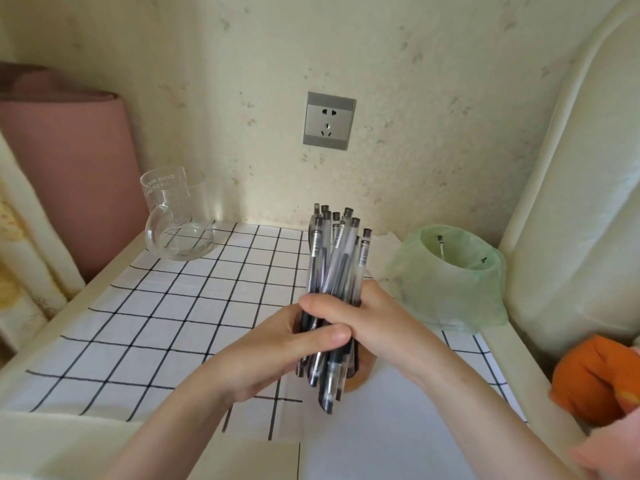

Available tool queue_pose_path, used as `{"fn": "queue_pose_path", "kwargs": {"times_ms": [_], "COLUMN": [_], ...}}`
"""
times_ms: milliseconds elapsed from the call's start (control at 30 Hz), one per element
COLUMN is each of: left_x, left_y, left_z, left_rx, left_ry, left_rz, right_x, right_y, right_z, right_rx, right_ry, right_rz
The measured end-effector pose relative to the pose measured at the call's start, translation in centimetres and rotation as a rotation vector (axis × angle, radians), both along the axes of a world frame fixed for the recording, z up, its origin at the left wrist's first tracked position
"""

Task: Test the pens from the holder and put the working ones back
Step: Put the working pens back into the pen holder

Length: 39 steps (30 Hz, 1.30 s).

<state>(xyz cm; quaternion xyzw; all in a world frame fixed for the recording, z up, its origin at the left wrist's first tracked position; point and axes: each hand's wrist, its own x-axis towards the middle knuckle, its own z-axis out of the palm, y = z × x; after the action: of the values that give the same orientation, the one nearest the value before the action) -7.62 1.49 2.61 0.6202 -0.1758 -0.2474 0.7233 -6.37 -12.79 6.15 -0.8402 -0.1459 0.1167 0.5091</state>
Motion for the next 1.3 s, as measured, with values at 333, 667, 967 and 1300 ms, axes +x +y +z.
{"fn": "queue_pose_path", "kwargs": {"times_ms": [333,667,967,1300], "left_x": [0.2,0.7,1.2,2.7], "left_y": [-0.2,0.0,-0.7,1.4], "left_z": [1.6,1.0,0.5,0.3], "left_rx": [-0.145,-0.116,-0.121,-0.131], "left_ry": [0.125,0.028,-0.036,0.011], "left_rz": [0.061,0.102,0.224,0.406], "right_x": [0.8,0.7,1.4,4.0], "right_y": [1.2,0.2,-0.1,-2.1], "right_z": [2.0,0.2,-0.3,-0.7], "right_rx": [0.012,0.064,0.130,0.333], "right_ry": [0.071,0.128,-0.237,-0.251], "right_rz": [-0.077,-0.011,-0.207,-0.349]}}
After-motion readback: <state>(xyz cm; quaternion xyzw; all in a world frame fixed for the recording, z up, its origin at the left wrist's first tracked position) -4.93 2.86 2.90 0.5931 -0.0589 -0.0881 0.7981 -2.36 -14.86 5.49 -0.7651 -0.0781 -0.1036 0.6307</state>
